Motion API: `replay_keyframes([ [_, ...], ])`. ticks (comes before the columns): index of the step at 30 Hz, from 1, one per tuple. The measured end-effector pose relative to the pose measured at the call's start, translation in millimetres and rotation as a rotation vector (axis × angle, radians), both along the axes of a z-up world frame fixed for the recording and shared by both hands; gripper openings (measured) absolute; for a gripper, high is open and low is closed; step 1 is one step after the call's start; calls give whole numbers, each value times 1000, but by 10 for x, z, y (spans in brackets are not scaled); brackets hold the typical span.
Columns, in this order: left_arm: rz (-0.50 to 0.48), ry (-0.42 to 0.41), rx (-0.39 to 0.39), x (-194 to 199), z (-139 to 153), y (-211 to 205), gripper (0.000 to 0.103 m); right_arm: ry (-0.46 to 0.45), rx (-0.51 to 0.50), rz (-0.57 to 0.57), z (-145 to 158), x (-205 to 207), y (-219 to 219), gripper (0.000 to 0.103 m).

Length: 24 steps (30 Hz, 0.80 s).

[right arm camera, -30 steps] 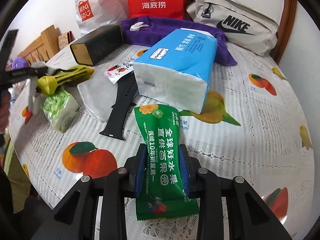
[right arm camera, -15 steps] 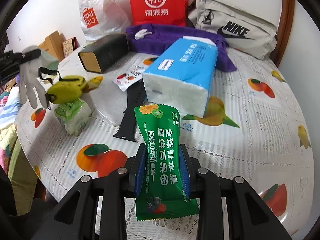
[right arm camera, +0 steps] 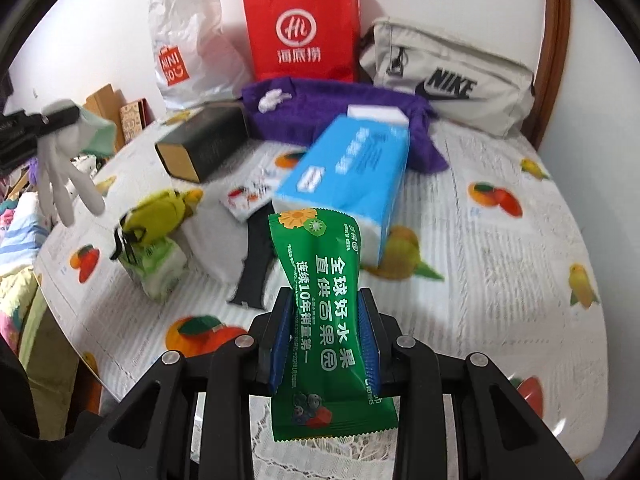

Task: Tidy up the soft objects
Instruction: 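Lift the white glove with the left gripper while the right lifts the green packet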

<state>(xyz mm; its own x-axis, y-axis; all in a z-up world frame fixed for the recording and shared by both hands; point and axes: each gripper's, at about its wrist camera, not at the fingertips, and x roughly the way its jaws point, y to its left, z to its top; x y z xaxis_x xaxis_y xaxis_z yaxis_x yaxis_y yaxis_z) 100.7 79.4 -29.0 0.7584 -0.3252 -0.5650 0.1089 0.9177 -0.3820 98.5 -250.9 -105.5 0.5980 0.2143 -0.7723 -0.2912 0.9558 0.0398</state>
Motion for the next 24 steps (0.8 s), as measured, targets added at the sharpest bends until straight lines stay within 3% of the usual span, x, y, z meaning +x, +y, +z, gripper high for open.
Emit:
replay_keyframes([
  [12,29,10,36,299,115,53,11,-78,12,-15,418,369,19,32],
  [24,32,12,48,633,217,62,11,-111,19,-51,636,862,6,32],
])
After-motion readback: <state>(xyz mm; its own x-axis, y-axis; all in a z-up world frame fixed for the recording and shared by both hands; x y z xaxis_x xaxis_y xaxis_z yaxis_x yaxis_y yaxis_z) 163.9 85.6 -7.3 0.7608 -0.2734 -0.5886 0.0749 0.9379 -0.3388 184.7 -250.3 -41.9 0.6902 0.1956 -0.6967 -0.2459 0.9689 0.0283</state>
